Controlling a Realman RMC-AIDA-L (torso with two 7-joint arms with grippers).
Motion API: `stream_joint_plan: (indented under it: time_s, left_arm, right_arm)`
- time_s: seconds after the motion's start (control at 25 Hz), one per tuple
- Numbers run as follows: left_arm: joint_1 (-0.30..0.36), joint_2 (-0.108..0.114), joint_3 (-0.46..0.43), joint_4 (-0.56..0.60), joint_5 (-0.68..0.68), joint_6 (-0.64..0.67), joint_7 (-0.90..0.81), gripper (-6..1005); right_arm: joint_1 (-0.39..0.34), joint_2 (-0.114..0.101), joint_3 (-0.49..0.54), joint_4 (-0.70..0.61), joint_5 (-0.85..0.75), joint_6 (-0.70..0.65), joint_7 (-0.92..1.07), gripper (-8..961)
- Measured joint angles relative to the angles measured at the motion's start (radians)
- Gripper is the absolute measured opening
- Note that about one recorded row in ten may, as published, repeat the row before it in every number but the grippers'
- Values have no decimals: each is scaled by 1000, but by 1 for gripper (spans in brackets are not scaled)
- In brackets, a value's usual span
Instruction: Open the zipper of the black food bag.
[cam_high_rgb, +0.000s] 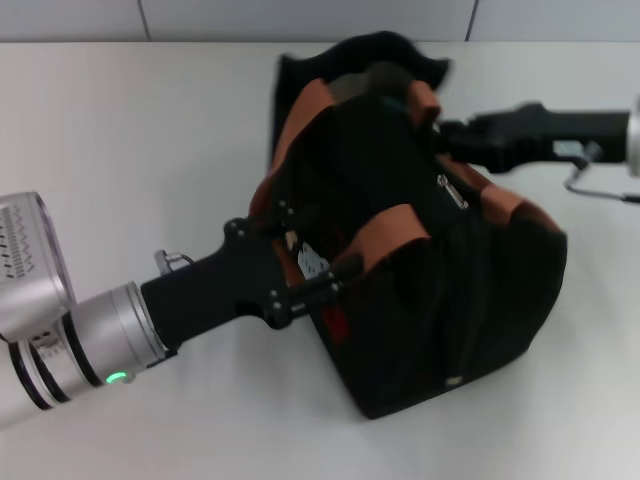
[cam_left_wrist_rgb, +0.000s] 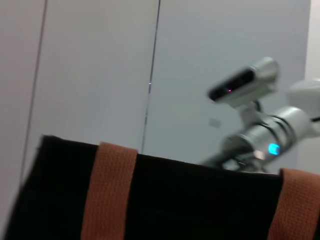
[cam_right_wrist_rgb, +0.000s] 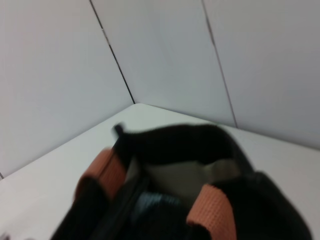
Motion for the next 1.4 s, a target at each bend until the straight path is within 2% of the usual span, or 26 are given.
stream_joint_plan:
  time_s: [0.36, 0.52, 0.56, 0.6, 0.64, 0.68, 0.84, 0.96, 1.04, 1.08, 1.16, 1.28, 1.4]
  left_arm:
    - [-60, 0, 1, -130, 3, 46, 9, 722]
    - [-76, -1, -3, -159, 3, 49, 19, 723]
    - [-70, -2, -9, -155, 3, 53, 32, 723]
    - [-57, -2, -15, -143, 4, 59, 44, 723]
    - [-39, -1, -21, -119, 2, 67, 51, 723]
    - [-10, -2, -26, -79, 0, 76, 58, 723]
    - [65, 2, -41, 59, -6, 93, 54, 723]
    - [92, 5, -72, 105, -6, 94, 57, 723]
    - [107, 6, -106, 139, -7, 85, 60, 723]
    - [119, 7, -163, 181, -7, 47, 62, 723]
    - [114, 8, -223, 219, -7, -17, 62, 723]
    - [86, 9, -250, 229, -7, -69, 62, 723]
    - [57, 9, -254, 231, -8, -104, 62, 722]
  right_arm:
    - [191, -3, -34, 81, -62, 112, 8, 231]
    - [200, -2, -36, 80, -63, 119, 9, 231]
    - [185, 0, -33, 60, -60, 108, 11, 230]
    - [124, 4, -31, -6, -32, 71, 14, 229]
    - [124, 4, -31, -6, -32, 71, 14, 229]
    - [85, 4, -32, -42, -3, 46, 14, 228]
    - [-108, 1, -22, -158, 149, -95, -11, 226]
    - [-260, 0, -2, -200, 261, -195, -67, 227]
    - [-344, 1, 17, -204, 305, -252, -113, 228]
    - [-377, 2, 27, -199, 313, -281, -135, 227]
    - [-431, 2, 47, -173, 315, -337, -176, 226]
    - [-481, 2, 63, -111, 311, -402, -230, 224]
    - [-488, 2, 66, -24, 301, -409, -273, 222]
